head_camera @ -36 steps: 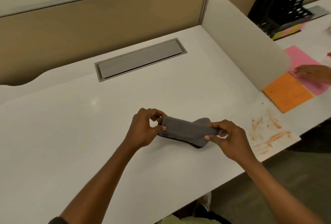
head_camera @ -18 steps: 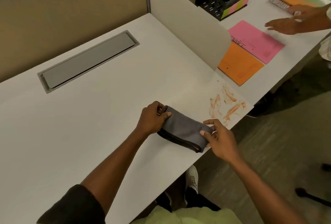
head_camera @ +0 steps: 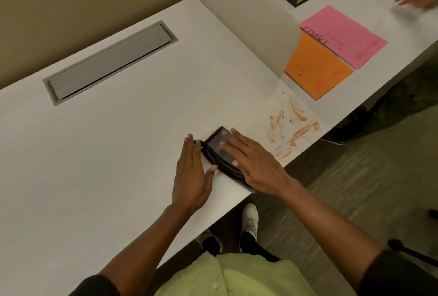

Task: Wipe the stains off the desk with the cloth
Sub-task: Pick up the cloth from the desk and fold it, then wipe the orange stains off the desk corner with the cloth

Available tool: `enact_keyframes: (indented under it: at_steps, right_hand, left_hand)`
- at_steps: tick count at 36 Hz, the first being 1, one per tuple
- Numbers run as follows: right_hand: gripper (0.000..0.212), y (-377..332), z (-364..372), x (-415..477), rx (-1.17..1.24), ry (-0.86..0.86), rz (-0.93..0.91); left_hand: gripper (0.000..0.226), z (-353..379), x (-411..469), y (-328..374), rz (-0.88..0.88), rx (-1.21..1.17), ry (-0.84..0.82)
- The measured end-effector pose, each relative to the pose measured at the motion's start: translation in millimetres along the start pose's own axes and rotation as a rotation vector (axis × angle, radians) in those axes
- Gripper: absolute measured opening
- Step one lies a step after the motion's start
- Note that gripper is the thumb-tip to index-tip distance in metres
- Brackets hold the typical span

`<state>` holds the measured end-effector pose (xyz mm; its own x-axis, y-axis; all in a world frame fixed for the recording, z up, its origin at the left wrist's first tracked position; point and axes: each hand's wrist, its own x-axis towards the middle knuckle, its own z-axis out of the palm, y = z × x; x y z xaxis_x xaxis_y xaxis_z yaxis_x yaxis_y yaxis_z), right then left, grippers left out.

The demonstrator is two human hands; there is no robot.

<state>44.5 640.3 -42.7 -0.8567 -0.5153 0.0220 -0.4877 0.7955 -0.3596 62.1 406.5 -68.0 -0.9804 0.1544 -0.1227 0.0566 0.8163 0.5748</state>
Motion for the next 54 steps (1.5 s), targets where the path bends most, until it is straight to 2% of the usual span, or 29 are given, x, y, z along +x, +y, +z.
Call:
enact_keyframes:
  at_steps: [4,6,10,18,23,28,33,39,46,50,54]
  right_hand:
    - [0.068,11,15,19,-0.067,-0.197,-0.094]
    - [0.079,11,22,21,-0.111,-0.231,-0.123]
    - [0.079,11,39,17,-0.173,-0.155,-0.113]
    - [0.073,27,43,43,-0.134,-0.036,0.112]
    - [0.082,13,46,-1,-0.084,-0.032,0.122]
    - [0.081,3,46,-51,-0.078,-0.030,0.118]
    - [0.089,30,41,-10,-0.096,-0.012,0.179]
    - [0.086,45,32,32,-0.095,0.038,0.289]
    - [0.085,-9,50,-22,-0.006,-0.013,0.119]
    - [0.086,-3,55,-26,-0.053,-0.007,0.081]
    - [0.084,32,40,5,-0.049,0.070,0.248]
  left_hand:
    - [0.100,24,-39,-4,-0.026,0.062,-0.020]
    - [0.100,36,-52,-5,-0.019,0.124,-0.048]
    - [0.094,52,-62,0,-0.047,0.157,-0.045]
    - [0.096,61,-57,15,-0.135,0.198,-0.029]
    - [0.095,65,-58,16,-0.136,0.199,-0.024]
    - [0.095,67,-58,14,-0.118,0.189,-0.010]
    - [0.094,67,-59,16,-0.117,0.193,-0.010]
    - [0.094,65,-59,18,-0.129,0.182,-0.026]
    - [0.080,66,-61,14,-0.103,0.098,0.006]
    - [0.078,65,-59,9,-0.093,0.083,-0.008]
    - [0.077,61,-60,8,-0.085,0.063,-0.037]
